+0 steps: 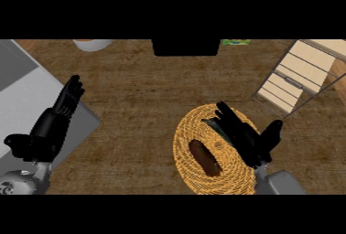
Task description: Pick the sweet potato from the placemat and place it in the tiered shelf
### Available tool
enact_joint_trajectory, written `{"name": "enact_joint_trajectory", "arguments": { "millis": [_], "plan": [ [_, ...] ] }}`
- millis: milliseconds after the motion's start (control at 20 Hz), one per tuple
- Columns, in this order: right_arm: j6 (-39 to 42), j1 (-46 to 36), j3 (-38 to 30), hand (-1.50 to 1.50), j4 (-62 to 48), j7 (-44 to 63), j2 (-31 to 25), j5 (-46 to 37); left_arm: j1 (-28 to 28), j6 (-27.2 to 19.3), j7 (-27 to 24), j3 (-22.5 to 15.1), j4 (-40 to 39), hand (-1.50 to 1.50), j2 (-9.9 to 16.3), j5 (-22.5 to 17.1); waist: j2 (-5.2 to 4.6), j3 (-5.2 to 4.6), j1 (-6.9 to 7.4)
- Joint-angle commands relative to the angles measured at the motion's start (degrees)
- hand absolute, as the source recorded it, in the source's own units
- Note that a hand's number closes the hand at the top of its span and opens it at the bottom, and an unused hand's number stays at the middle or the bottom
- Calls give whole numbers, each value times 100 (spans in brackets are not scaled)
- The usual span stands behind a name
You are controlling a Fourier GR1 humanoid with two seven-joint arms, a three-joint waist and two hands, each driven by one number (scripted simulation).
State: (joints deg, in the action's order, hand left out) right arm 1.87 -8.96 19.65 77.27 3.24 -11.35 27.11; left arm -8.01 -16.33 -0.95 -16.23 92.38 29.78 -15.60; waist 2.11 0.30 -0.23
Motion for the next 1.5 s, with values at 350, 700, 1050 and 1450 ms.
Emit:
{"name": "enact_joint_trajectory", "arguments": {
  "millis": [350, 700, 1050, 1450],
  "plan": [
    [-773, -431, -357, 150, 1170, -172, 1057, 777, 47, -59, 10, -246, -322, 0, -297, 180, -320, 81, -144],
    [-3280, -801, -46, -150, 693, -1347, -1292, -4358, -20, 18, -37, -317, -712, 0, -503, 176, -218, -32, -212],
    [-2469, 149, 414, -150, 1786, -1449, -1407, -4290, -154, 94, 77, -253, -816, 0, -753, 447, -195, -33, -28],
    [-1257, -596, 1447, -150, 3003, 1514, -1892, -5951, -175, -15, -168, -403, -1051, 0, -1044, 702, -179, -47, -17]
  ]
}}
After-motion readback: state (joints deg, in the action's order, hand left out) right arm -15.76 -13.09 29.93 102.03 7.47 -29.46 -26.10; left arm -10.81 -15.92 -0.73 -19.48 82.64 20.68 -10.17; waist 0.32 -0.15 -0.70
